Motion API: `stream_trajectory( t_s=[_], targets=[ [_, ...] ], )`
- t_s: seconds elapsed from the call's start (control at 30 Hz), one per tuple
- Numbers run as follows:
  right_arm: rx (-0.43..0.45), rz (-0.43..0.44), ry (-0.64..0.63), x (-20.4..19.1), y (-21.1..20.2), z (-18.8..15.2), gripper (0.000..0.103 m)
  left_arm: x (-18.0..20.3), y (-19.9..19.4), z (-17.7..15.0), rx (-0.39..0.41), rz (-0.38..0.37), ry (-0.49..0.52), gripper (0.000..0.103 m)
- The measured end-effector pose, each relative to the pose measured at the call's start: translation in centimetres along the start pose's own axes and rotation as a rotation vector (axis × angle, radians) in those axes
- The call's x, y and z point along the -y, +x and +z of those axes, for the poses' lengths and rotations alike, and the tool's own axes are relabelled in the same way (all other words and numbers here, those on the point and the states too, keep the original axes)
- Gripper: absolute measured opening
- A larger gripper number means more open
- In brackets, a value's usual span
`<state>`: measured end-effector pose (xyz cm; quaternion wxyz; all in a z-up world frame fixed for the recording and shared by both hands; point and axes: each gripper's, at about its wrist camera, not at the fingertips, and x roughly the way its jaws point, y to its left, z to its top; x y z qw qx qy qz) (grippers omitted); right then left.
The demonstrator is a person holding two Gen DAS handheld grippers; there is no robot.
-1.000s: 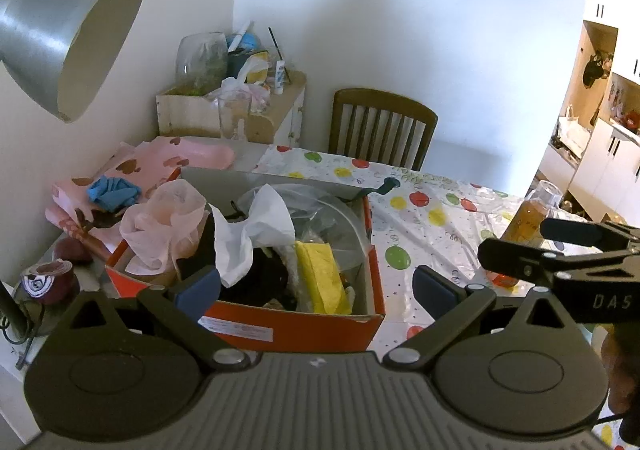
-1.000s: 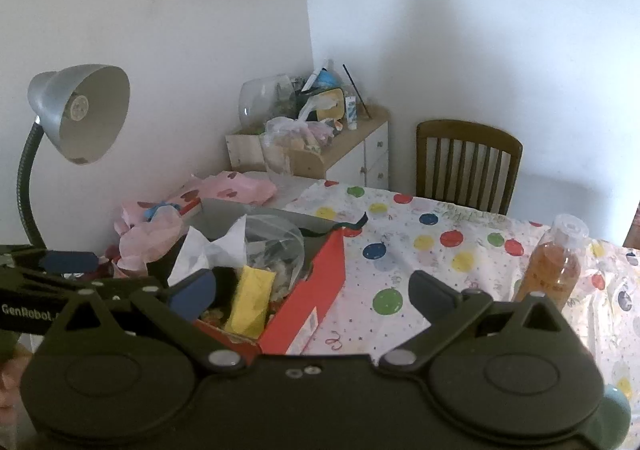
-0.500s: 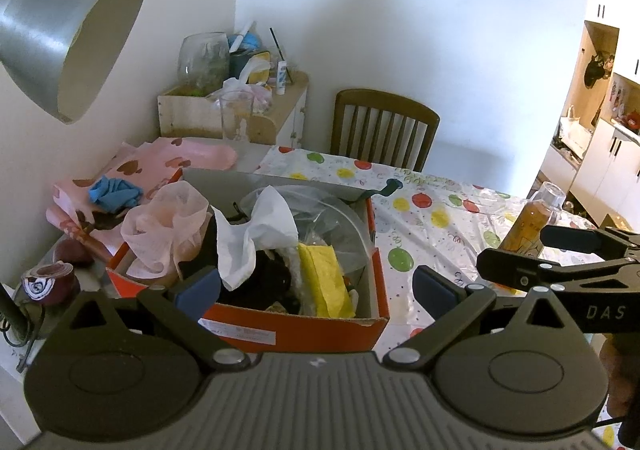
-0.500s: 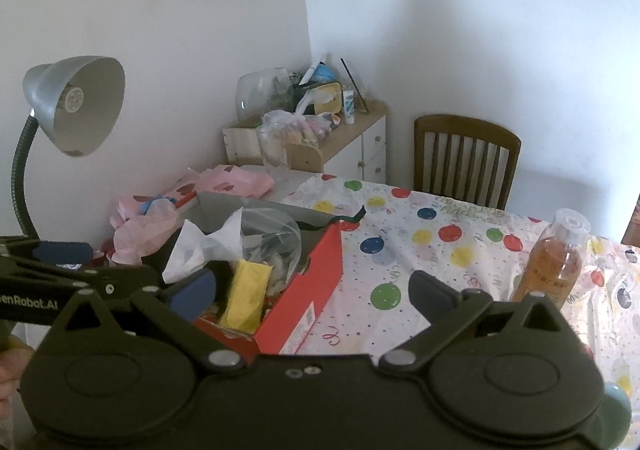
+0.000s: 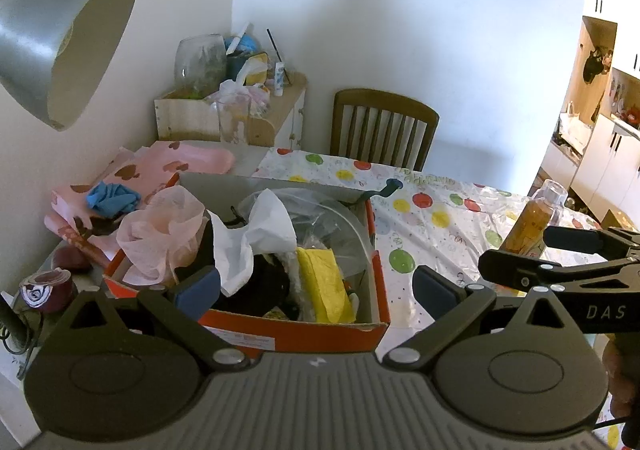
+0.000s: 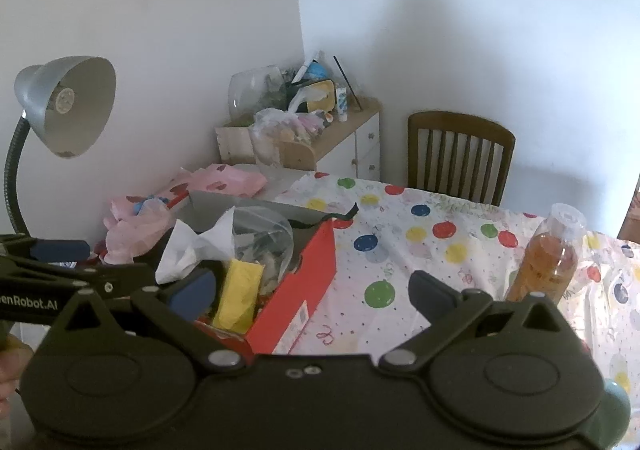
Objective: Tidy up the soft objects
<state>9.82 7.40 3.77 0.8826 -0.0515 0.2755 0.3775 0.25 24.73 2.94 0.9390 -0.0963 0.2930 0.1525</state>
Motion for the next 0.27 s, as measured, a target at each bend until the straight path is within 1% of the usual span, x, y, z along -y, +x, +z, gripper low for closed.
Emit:
stream_trajectory(
  t_s=[0.1, 0.27],
  targets=[
    [-0.002, -0.002, -0.005, -0.07, 0.02, -0.05, 0.103, 0.05, 0.19, 0.01, 0.002, 0.006, -0.001, 0.103],
    [-0.006, -0.003, -0.001, -0.03, 0.15, -0.06, 0.103, -0.08, 0.64, 0.05, -0.02, -0.012, -0.012, 0.103]
  ],
)
